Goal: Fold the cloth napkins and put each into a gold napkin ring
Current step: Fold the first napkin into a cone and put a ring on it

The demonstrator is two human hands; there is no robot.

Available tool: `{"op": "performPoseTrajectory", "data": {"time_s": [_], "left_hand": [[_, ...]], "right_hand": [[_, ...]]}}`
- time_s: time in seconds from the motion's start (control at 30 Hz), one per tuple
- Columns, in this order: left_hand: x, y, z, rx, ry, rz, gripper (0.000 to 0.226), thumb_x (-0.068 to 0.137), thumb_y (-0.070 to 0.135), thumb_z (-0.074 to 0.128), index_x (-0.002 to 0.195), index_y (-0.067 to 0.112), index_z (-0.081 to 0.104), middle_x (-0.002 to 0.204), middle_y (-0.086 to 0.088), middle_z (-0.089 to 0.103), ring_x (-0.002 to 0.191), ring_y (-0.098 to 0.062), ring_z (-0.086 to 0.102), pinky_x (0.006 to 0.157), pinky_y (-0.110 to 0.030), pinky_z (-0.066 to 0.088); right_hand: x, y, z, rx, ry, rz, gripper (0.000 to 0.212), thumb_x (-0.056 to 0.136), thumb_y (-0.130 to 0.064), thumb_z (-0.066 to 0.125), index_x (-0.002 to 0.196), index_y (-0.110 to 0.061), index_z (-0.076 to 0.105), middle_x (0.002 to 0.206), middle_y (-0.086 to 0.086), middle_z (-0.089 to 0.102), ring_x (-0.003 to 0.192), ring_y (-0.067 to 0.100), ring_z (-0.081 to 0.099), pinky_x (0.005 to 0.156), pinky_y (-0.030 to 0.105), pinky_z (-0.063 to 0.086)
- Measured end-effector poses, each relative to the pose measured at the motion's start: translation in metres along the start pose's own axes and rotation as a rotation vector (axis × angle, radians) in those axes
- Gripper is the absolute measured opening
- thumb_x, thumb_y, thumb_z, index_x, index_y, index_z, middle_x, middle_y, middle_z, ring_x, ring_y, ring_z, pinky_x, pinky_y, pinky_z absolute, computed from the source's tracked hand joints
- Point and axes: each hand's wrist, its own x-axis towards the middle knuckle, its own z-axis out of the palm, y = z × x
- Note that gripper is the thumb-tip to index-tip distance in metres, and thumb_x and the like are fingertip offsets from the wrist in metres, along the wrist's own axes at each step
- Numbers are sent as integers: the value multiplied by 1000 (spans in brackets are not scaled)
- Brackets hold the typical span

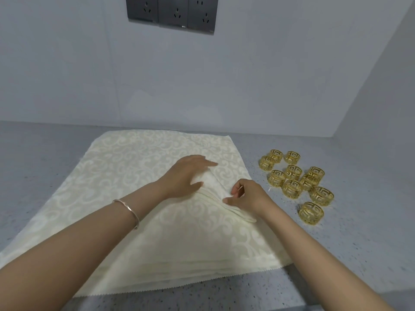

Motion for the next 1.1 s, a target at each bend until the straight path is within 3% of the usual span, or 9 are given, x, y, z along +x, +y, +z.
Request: {"op": "performPoseTrajectory", "data": {"time_s": [0.1, 0.23, 0.4, 0.5, 0.63, 0.73, 0.83, 1.0, 1.1], "left_hand": [[-6, 18, 11, -25, -109, 74, 55, 89, 1, 47, 138, 25, 49, 140, 4, 52, 135, -15, 39, 109, -19, 18], [-13, 26, 20, -16, -259, 44, 67, 77, 36, 48, 143, 27, 40, 145, 10, 44, 141, -5, 26, 117, -23, 2], [-11, 32, 36, -15, -40, 90, 50, 82, 45, 67, 127, 28, 54, 126, 17, 58, 125, 0, 44, 119, -27, 6], [-3, 41, 39, -2, 36, 124, 30, 89, 39, 49, 112, 25, 63, 105, 12, 69, 100, -6, 60, 115, -27, 17], [15, 53, 40, 119, -54, 246, 45, 87, 38, 27, 99, 23, 67, 77, 6, 69, 70, -14, 59, 95, -24, 36], [33, 64, 43, 298, 18, 359, 36, 84, 31, 33, 75, 19, 66, 48, 4, 55, 41, -18, 43, 66, -28, 45], [47, 83, 39, 386, -141, 286, 26, 91, 31, 44, 87, 18, 66, 69, 1, 65, 58, -19, 54, 73, -36, 48], [56, 97, 33, 502, -312, 134, 23, 95, 36, 49, 103, 20, 63, 95, 1, 67, 89, -21, 61, 83, -34, 45], [54, 95, 34, 502, -285, 119, 23, 95, 37, 48, 105, 22, 62, 96, 1, 67, 89, -20, 61, 76, -30, 41]], "right_hand": [[7, 0, -1, -80, -28, 31, 35, 72, -36, 80, 79, -17, 50, 76, -5, 55, 68, 13, 52, 65, 28, 41], [7, -1, -5, 35, -76, 69, 46, 71, -36, 81, 70, -19, 39, 69, -5, 43, 59, 11, 38, 56, 24, 32], [-6, 7, -23, 498, -231, 259, 55, 46, -56, 85, 56, -22, 43, 57, -2, 46, 51, 11, 38, 51, 24, 28], [-15, 18, -31, 684, -297, 314, 31, 68, -37, 78, 60, -16, 56, 61, -2, 62, 53, 9, 56, 52, 22, 42], [-29, 34, -42, 521, -210, 308, 33, 70, -44, 78, 70, -15, 62, 73, 3, 63, 63, 11, 53, 57, 22, 39], [-41, 52, -57, 420, 153, 108, 15, 83, -18, 70, 81, -5, 63, 86, 14, 68, 70, 14, 61, 65, 21, 45], [-57, 80, -84, 114, 424, -72, 11, 80, -19, 74, 86, -16, 65, 88, -3, 65, 74, 12, 56, 68, 24, 43], [-69, 126, -98, -176, 259, 42, 48, 75, -42, 76, 118, -27, 60, 115, -8, 58, 107, 13, 54, 92, 33, 45], [-72, 132, -92, -71, 283, 54, 49, 76, -33, 77, 121, -28, 56, 114, -6, 62, 102, 15, 59, 86, 29, 47]]}}
